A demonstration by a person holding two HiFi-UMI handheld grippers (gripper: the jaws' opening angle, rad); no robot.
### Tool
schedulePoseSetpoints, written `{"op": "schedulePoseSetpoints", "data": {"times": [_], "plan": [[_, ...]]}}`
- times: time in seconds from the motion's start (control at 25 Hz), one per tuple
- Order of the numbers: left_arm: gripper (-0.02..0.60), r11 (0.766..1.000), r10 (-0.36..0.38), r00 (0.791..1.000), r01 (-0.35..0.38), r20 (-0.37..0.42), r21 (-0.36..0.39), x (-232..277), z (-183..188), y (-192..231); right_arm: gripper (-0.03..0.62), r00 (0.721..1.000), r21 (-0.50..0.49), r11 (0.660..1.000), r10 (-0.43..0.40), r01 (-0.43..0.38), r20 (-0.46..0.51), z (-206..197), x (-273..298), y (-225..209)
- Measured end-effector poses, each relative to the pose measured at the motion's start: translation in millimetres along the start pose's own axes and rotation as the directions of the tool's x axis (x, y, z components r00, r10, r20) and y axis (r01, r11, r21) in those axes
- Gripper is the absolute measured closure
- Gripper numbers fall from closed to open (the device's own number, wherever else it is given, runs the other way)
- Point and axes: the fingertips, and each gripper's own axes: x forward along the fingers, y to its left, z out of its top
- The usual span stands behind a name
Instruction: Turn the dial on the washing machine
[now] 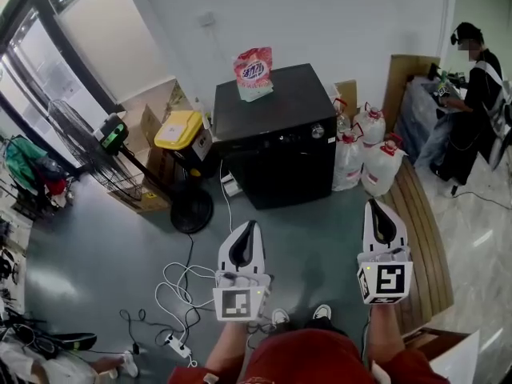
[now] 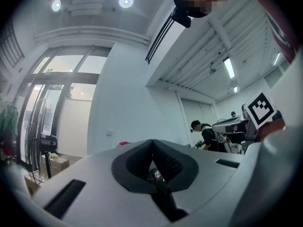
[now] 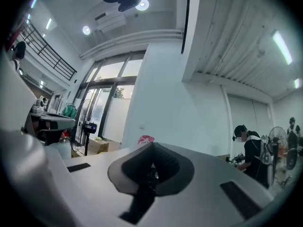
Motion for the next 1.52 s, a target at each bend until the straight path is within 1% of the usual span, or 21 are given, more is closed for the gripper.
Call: {"op": "schedulePoseSetpoints", "data": {"times": [0.12,0.24,0.28,0.4,0.52,0.76,0.92,1.04,1.2,1.52], "plan": [[0.572,1.0,0.008,1.0,-0.008,-0.015,0.003,5,-4,-13,0.585,1.0,0.007,1.0,0.015,-0.015,-0.006,-7,-1,-14],[0.572,0.999,0.012,1.0,-0.011,-0.025,0.037,8,-9,-26,0.585,1.0,0.007,1.0,0.014,-0.014,-0.014,-14,-5,-29],[0.572,0.999,0.014,1.0,-0.013,-0.026,0.034,9,-10,-31,0.585,1.0,0.006,1.0,0.015,-0.015,-0.016,-17,-7,-33],[0.572,1.0,0.015,1.0,-0.015,-0.024,-0.004,12,-17,-47,0.585,0.999,0.004,1.0,0.015,-0.014,-0.032,-25,-11,-43],[0.572,1.0,0.014,0.999,-0.014,-0.03,-0.014,17,-23,-57,0.585,0.999,-0.01,1.0,0.014,-0.014,-0.043,-28,-12,-51],[0.572,1.0,0.018,0.999,-0.019,-0.035,-0.018,30,-32,-54,0.585,0.998,-0.02,1.0,-0.001,0.0,-0.057,-38,0,-59],[0.572,1.0,0.018,0.999,-0.018,-0.03,-0.018,42,-38,-41,0.585,0.998,-0.03,1.0,0.003,-0.005,-0.055,-41,18,-51],[0.572,0.999,0.024,1.0,-0.025,-0.013,-0.025,60,-40,-24,0.585,0.999,-0.05,0.999,0.005,-0.007,-0.049,-38,40,-48],[0.572,0.999,0.024,1.0,-0.024,-0.011,-0.031,85,-44,-1,0.585,0.999,-0.054,0.999,-0.006,0.003,-0.052,-36,73,-44],[0.572,0.998,0.044,0.999,-0.045,-0.013,-0.038,134,-61,66,0.585,0.997,-0.072,0.997,0.007,-0.012,-0.071,-40,155,-12]]}}
